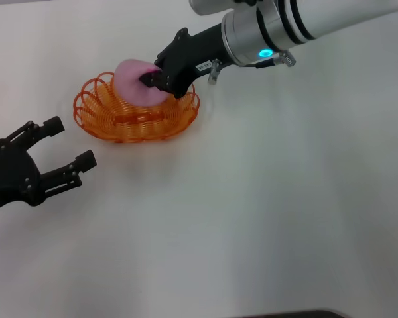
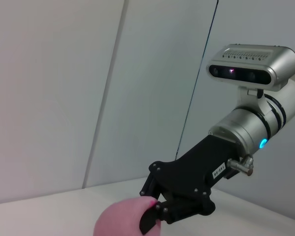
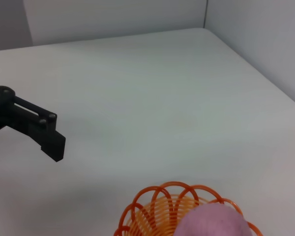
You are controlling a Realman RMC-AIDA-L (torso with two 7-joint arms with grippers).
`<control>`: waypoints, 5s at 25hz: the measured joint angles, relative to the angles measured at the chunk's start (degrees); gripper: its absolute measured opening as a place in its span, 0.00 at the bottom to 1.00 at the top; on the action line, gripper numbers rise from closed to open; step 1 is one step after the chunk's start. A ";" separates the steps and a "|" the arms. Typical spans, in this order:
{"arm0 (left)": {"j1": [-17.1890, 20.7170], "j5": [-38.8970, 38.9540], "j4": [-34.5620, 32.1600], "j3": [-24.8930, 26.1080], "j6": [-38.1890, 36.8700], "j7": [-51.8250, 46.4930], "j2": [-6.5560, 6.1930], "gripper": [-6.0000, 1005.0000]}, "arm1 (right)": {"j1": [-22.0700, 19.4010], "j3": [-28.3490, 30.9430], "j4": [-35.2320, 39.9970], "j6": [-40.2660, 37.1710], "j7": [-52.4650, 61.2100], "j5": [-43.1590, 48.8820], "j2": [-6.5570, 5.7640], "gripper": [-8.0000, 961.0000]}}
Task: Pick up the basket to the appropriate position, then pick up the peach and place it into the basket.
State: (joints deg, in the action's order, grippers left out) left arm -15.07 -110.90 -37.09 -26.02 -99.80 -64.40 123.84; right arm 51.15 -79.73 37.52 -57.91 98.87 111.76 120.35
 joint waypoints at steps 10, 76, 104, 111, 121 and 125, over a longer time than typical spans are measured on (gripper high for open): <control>-0.23 -0.04 0.09 -0.15 0.40 0.06 0.00 0.93 | 0.01 -1.04 -0.39 -0.13 -0.35 -1.60 0.06 0.06; -0.41 -0.54 -0.06 -0.35 1.46 -0.39 -0.09 0.93 | -13.47 1.76 15.91 -10.55 2.29 -1.63 -1.40 0.91; -1.20 -0.54 -0.25 -0.05 1.45 -0.73 -0.18 0.93 | -26.03 21.95 26.37 -29.53 -3.43 2.80 -0.89 0.91; -1.10 -0.54 -0.27 0.00 1.45 -0.73 -0.21 0.93 | -28.86 25.05 19.54 -29.65 -14.55 -3.71 -0.73 0.91; -1.10 -0.09 -0.24 0.00 2.09 -0.43 -0.26 0.93 | -29.96 35.55 -2.31 -29.75 -40.50 -9.54 -0.80 0.90; -1.02 -0.08 -0.27 0.07 2.14 -0.37 -0.26 0.93 | -29.63 36.14 -4.32 -29.44 -41.85 -9.35 -0.85 0.90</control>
State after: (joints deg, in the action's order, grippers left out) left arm -16.09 -110.98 -37.35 -25.95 -97.67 -64.77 123.57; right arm 21.52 -43.58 33.20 -87.35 57.02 102.42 119.50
